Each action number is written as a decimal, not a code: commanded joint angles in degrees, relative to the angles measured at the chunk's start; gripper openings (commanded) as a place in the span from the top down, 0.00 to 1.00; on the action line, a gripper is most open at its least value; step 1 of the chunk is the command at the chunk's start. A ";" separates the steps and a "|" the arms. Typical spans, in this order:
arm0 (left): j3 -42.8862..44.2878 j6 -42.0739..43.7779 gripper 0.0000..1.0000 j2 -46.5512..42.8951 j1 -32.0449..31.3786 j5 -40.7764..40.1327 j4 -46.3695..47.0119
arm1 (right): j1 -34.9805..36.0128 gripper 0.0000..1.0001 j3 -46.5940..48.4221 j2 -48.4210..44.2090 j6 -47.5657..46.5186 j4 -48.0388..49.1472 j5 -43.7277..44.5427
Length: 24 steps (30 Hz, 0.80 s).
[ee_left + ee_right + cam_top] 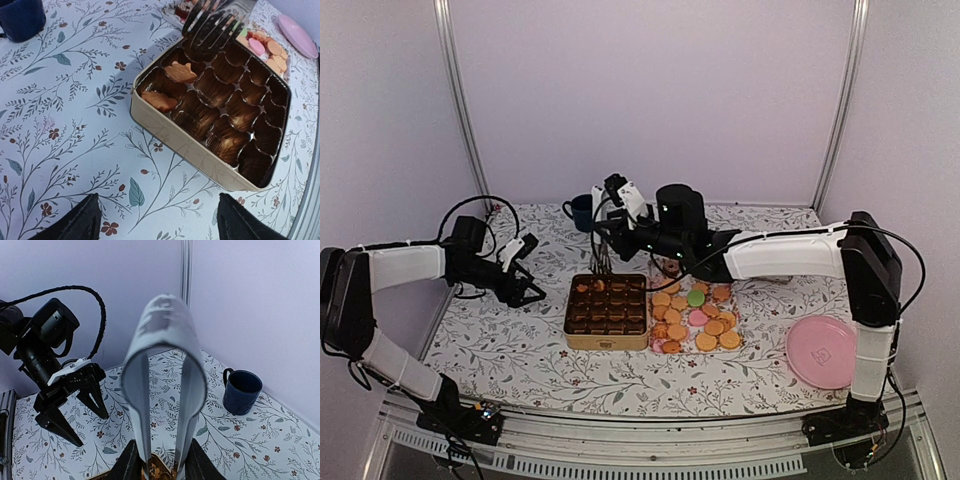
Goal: Pack the cookies
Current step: Place the fake cookies in the empty pocket of the box, then pick up the fake cookies from the plate.
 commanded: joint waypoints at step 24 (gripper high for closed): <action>3.21 0.36 0.20 -0.60 0.47 0.66 -1.24 | -0.09 0.65 -41.19 -38.59 8.16 2.07 13.42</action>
